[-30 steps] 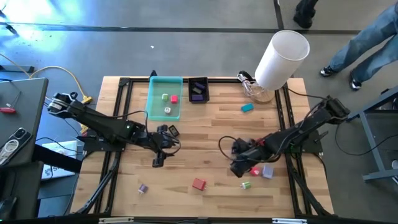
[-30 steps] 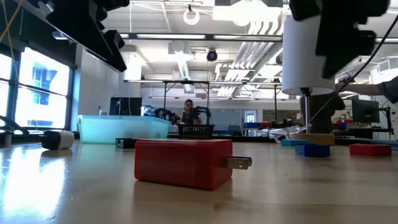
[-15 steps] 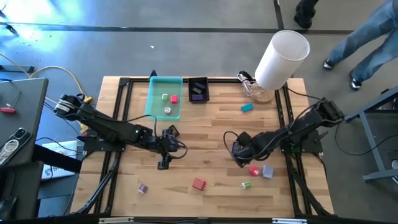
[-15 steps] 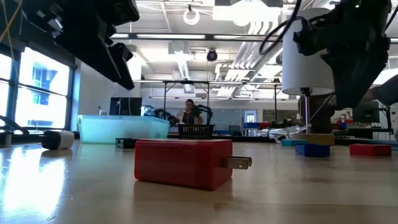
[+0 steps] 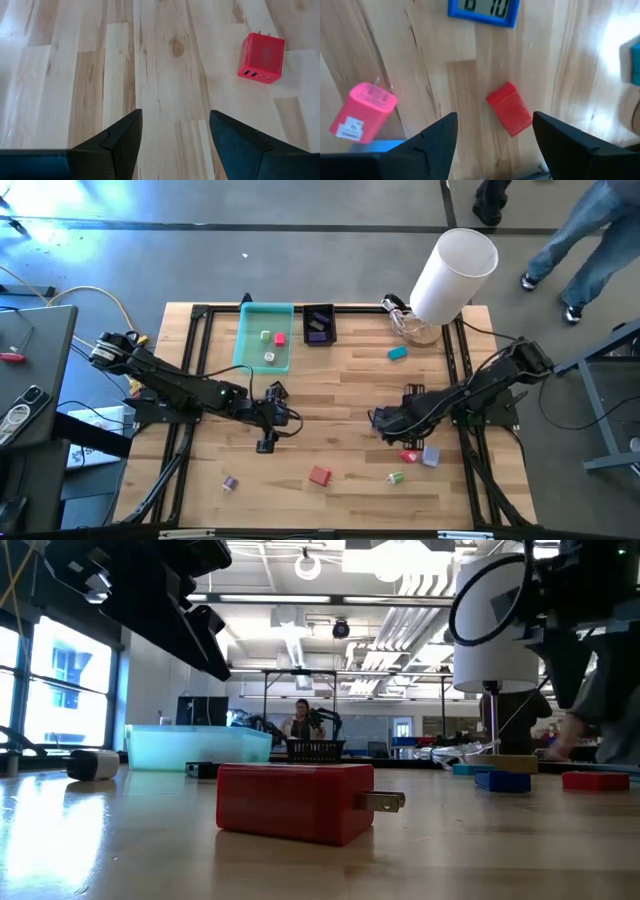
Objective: Pick & Place Office items
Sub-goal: Put the red timer into the black bin
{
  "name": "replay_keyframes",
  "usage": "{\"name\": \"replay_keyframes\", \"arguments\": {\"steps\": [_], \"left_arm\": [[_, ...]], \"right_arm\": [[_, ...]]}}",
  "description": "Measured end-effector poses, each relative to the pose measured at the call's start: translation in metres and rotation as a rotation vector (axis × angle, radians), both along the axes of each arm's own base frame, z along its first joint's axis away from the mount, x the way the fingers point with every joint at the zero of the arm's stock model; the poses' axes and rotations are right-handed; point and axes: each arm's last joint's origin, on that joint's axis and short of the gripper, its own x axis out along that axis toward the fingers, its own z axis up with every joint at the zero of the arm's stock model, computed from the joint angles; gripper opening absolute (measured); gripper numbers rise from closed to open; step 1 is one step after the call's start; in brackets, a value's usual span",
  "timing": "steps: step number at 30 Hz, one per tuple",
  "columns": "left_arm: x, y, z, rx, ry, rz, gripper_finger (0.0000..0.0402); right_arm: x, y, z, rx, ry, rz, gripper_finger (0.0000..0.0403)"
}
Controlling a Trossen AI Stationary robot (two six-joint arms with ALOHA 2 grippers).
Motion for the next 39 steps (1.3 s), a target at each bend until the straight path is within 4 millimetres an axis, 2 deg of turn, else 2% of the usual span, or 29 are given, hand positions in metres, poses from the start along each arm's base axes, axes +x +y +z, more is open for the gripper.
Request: {"name": "replay_keyframes", "arguments": {"steps": [15,21,28,39], "left_arm": [[0.000,0.000,0.000,-0.002,0.002,-0.001,0.0224],[0.001,0.002,0.001,0.004,-0.009,-0.002,0.0224],[0.004,0.007,0.002,-0.002,-0.029,0.021,0.0224],[0.004,0.008,0.002,-0.002,-0.031,0.022,0.0224]], "right_arm": [[-0.025,-0.016,-0.039,-0.012,0.157,-0.048,0.0247],[-0.026,-0.015,-0.049,0.034,0.154,0.083,0.0247],[-0.025,-0.018,-0.058,-0.007,0.117,0.235,0.0247],[-0.024,-0.029,-0.067,0.000,0.099,0.188,0.0247]]}}
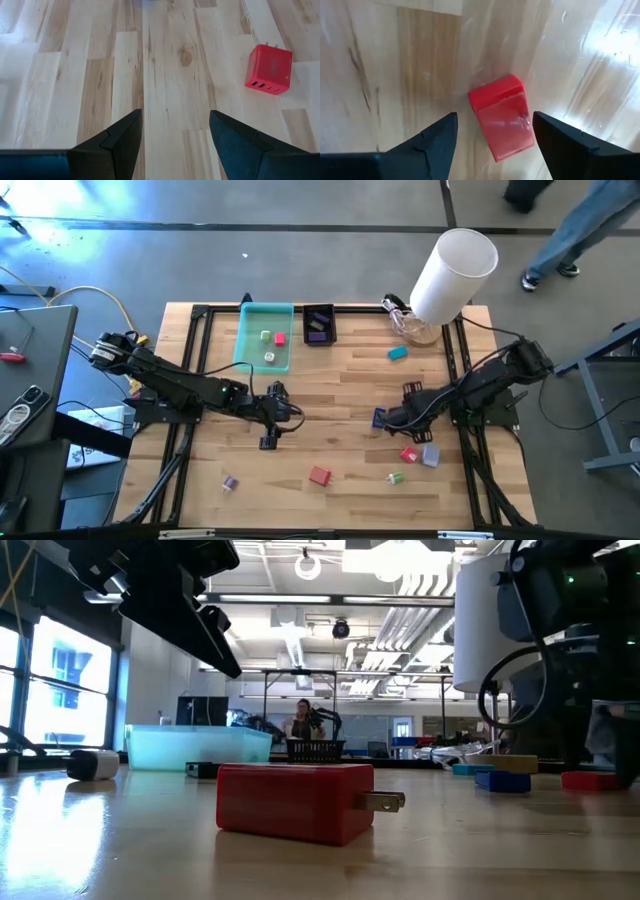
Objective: Pick & Place Office items
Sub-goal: Put the red timer into the black bin
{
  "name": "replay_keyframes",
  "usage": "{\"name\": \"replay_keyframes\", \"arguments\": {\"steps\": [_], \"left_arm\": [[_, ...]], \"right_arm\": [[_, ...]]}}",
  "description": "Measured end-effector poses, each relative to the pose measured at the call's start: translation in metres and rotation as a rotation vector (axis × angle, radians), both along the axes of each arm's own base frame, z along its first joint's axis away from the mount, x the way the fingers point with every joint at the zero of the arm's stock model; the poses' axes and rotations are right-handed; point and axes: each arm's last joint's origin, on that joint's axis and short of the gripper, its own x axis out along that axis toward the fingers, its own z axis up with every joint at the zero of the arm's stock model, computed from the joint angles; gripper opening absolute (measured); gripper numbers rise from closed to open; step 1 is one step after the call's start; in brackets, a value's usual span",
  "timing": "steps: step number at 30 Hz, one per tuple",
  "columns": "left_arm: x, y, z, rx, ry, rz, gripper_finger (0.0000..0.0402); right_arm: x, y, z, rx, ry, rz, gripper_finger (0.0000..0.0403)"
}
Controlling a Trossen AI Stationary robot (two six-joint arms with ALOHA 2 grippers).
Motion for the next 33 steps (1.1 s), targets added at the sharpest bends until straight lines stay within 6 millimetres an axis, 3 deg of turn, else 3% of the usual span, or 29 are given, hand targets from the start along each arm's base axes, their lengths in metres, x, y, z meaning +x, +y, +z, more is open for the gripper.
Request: {"name": "replay_keyframes", "arguments": {"steps": [15,23,33], "left_arm": [[0.002,0.000,0.002,0.016,-0.029,-0.019,0.0224],[0.002,0.000,0.002,0.016,-0.030,-0.020,0.0224],[0.002,0.000,0.002,0.047,-0.032,-0.044,0.0224]], "right_arm": [[0.006,-0.020,-0.004,0.060,0.033,-0.089,0.0247],[0.011,-0.019,-0.021,0.067,0.123,-0.086,0.0247],[0.012,-0.018,-0.023,0.068,0.123,-0.084,0.0246]]}}
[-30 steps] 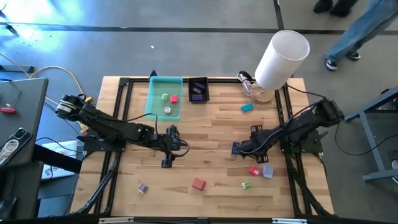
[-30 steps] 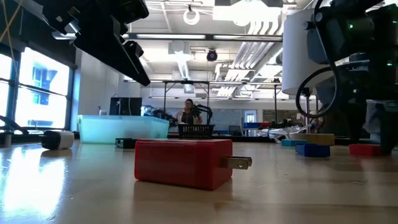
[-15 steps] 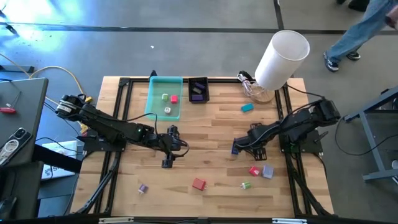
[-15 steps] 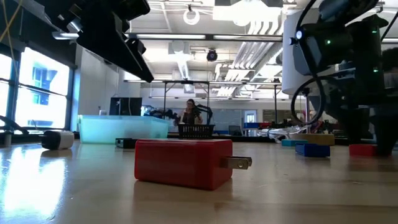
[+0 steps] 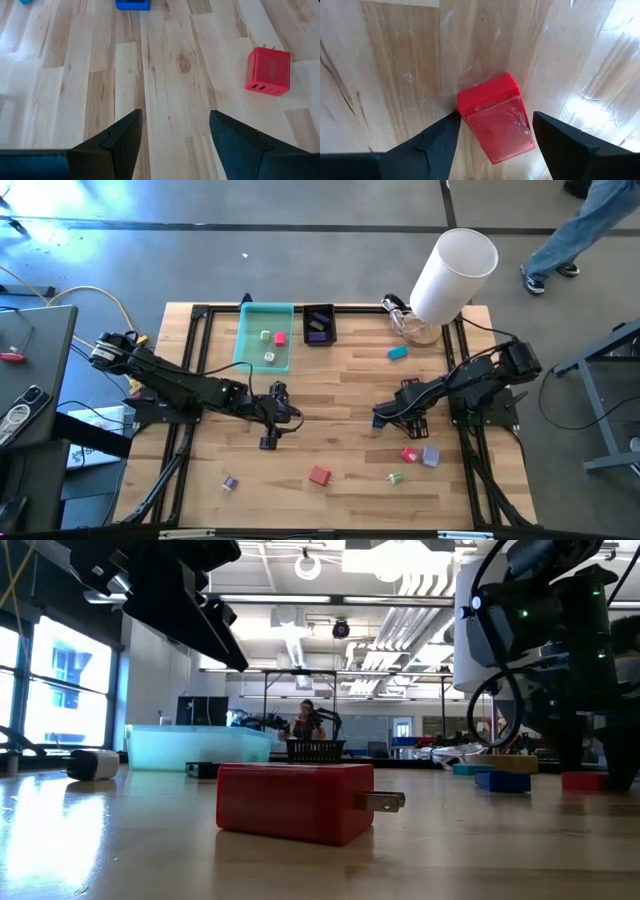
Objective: Pick & Place Office items
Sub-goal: Put the red timer into the black bin
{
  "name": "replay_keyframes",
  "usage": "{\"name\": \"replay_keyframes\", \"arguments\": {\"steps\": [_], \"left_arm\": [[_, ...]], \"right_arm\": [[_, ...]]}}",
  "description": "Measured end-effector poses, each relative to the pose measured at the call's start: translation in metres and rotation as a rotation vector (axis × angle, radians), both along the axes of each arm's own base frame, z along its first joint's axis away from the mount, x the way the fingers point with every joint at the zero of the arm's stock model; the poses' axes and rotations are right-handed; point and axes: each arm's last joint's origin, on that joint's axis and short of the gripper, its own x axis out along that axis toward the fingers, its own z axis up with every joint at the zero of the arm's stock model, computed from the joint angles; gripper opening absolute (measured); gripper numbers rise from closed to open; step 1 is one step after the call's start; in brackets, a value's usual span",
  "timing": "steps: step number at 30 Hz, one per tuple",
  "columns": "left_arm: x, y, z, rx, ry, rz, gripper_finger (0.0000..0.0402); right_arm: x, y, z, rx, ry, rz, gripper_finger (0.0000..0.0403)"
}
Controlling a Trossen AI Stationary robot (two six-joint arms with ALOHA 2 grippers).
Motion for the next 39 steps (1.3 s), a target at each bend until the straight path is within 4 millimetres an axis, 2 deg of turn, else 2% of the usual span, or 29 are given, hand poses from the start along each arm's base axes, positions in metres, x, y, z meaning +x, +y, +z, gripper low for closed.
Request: {"name": "replay_keyframes", "arguments": {"steps": [4,10,22,27,30,33,36,39], "left_arm": [[0.000,0.000,0.000,-0.001,0.000,0.001,0.0224],[0.000,0.000,0.000,-0.019,0.002,0.013,0.0224],[0.000,0.000,0.000,-0.023,0.002,0.018,0.0224],[0.001,0.005,0.000,-0.022,0.002,0.034,0.0224],[0.002,0.008,0.000,-0.021,-0.001,0.048,0.0224],[0.003,0.010,0.000,-0.034,-0.002,0.066,0.0224],[0.003,0.010,0.000,-0.038,0.001,0.069,0.0224],[0.002,0.009,0.000,-0.036,0.005,0.066,0.0224]], "right_arm": [[0.001,0.000,-0.001,0.007,-0.004,-0.006,0.0222],[0.002,0.001,-0.002,0.025,-0.027,-0.047,0.0138],[0.009,0.003,0.004,-0.020,-0.058,-0.221,0.0138],[0.030,0.006,0.017,-0.087,-0.213,-0.374,0.0138],[0.032,0.011,0.021,-0.158,-0.263,-0.395,0.0138],[0.028,0.019,0.024,-0.224,-0.286,-0.453,0.0138],[0.013,0.027,0.027,-0.347,-0.248,-0.548,0.0138],[0.003,0.038,0.030,-0.448,-0.282,-0.572,0.0138]]}}
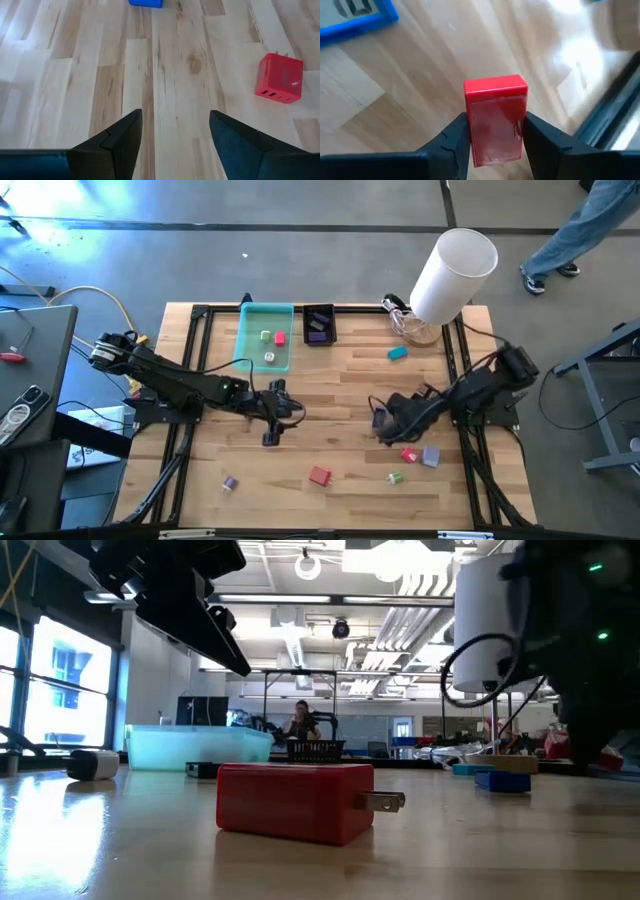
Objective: Pick & Place Office items
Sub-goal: Put the red timer into the black bin
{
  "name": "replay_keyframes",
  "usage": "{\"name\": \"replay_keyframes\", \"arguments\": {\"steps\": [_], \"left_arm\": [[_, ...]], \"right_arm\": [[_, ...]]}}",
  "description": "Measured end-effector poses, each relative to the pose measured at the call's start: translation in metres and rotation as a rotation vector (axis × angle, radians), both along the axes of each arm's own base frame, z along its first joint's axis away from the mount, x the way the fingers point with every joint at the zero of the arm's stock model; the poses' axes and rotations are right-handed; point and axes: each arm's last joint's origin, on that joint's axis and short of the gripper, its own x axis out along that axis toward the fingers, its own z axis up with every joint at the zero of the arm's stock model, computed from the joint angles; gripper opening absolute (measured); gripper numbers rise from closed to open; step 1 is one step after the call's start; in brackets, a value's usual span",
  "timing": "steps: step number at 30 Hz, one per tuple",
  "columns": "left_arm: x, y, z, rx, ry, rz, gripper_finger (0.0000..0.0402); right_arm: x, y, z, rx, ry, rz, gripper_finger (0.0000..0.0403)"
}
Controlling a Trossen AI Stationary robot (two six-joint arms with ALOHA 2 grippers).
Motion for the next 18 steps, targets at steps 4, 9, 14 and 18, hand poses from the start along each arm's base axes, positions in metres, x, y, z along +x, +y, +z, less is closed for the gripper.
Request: {"name": "replay_keyframes", "arguments": {"steps": [4,9,14,18], "left_arm": [[0.000,0.000,0.000,-0.004,-0.002,-0.001,0.0224],[0.000,-0.001,0.000,-0.029,-0.002,0.010,0.0224],[0.000,-0.002,0.000,-0.036,0.002,-0.022,0.0224],[0.001,0.001,0.000,-0.027,0.002,-0.018,0.0224]], "right_arm": [[-0.001,0.011,0.001,-0.112,-0.115,0.032,0.0138],[0.009,0.026,0.001,-0.198,-0.378,0.095,0.0138],[0.015,0.039,0.003,-0.286,-0.574,0.165,0.0138],[0.020,0.049,0.006,-0.336,-0.705,0.200,0.0138]]}}
